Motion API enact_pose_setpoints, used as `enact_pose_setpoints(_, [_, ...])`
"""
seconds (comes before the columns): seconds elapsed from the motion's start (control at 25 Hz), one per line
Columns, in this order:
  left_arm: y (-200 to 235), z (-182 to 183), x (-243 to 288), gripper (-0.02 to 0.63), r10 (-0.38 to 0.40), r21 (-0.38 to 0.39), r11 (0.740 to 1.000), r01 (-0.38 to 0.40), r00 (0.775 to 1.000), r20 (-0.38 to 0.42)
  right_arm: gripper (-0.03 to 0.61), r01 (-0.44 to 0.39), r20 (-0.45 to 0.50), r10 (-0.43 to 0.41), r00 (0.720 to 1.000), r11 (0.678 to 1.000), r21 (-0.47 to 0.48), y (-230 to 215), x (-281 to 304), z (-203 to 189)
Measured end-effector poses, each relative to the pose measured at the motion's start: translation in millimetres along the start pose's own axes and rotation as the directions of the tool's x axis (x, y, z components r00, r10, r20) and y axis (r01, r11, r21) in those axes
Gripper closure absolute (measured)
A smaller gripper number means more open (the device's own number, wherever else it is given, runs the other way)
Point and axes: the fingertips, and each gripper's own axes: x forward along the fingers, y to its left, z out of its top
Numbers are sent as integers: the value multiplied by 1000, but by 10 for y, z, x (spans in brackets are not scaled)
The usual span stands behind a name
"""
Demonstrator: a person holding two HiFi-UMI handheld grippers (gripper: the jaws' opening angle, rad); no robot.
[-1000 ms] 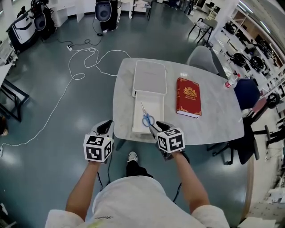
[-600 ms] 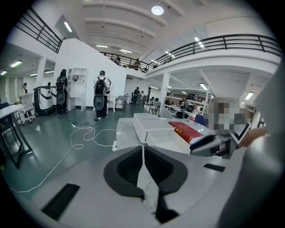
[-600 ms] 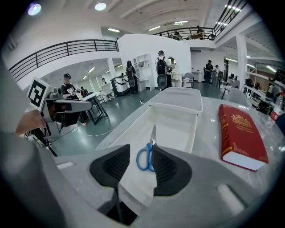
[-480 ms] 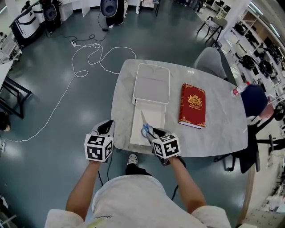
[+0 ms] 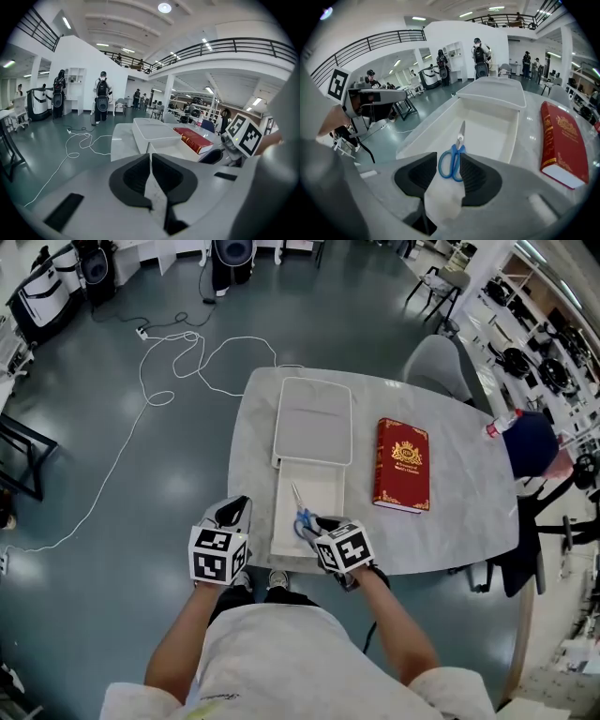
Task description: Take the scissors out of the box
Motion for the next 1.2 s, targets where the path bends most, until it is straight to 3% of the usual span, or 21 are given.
enact_pose_setpoints(0.52, [287, 18, 218, 595, -175, 17, 984, 176, 984, -42, 434, 114, -200, -106, 974, 993, 26, -132, 273, -107])
enact_pose_setpoints(0.8, [575, 52, 244, 594, -218, 7, 976, 219, 975, -51, 434, 168, -288, -154, 945, 986, 24, -134, 395, -108])
enact_pose_setpoints(1.0, [737, 61, 236, 595, -237, 8, 971, 238, 970, -61, 436, 211, -367, -207, 907, 977, -31, -123, 482, -182])
enact_pose_setpoints(1.2, [865, 85, 229, 595, -243, 8, 970, 244, 968, -61, 437, 220, -375, -211, 903, 975, -21, -123, 485, -175])
